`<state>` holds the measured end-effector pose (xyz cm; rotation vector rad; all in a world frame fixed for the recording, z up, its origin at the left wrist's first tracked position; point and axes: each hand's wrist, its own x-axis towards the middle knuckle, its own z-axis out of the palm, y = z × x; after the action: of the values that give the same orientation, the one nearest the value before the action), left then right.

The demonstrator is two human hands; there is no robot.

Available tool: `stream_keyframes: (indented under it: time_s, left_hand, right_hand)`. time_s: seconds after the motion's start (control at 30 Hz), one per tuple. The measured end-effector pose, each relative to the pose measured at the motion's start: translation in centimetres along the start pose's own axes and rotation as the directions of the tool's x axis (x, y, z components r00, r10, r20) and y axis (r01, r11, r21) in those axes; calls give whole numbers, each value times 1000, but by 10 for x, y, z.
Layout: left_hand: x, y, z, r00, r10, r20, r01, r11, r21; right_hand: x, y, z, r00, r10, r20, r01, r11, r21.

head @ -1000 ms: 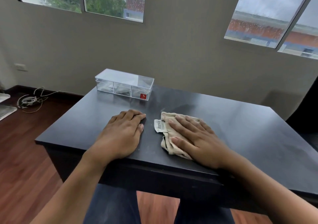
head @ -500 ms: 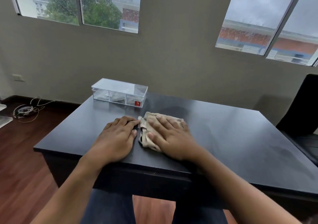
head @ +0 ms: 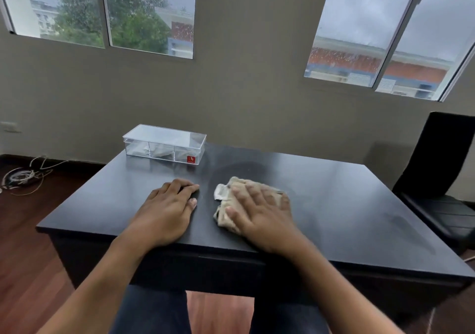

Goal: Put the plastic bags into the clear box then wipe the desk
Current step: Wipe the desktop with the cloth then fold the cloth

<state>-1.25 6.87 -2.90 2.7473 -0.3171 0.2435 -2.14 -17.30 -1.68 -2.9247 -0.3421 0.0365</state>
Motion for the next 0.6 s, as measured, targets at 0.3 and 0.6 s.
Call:
stream_keyframes:
  time_s: [0.3, 0.6]
  left_hand:
    - [-12, -27, -10, 1000, 11, -13, -11, 1000, -6]
    - [-18, -34, -13, 999, -42, -27, 43, 998, 36]
  right_hand:
    - [-88, 70, 9, 939, -265, -221, 214, 950, -227]
    - [-55, -28, 55, 842, -314, -440, 269, 949, -163]
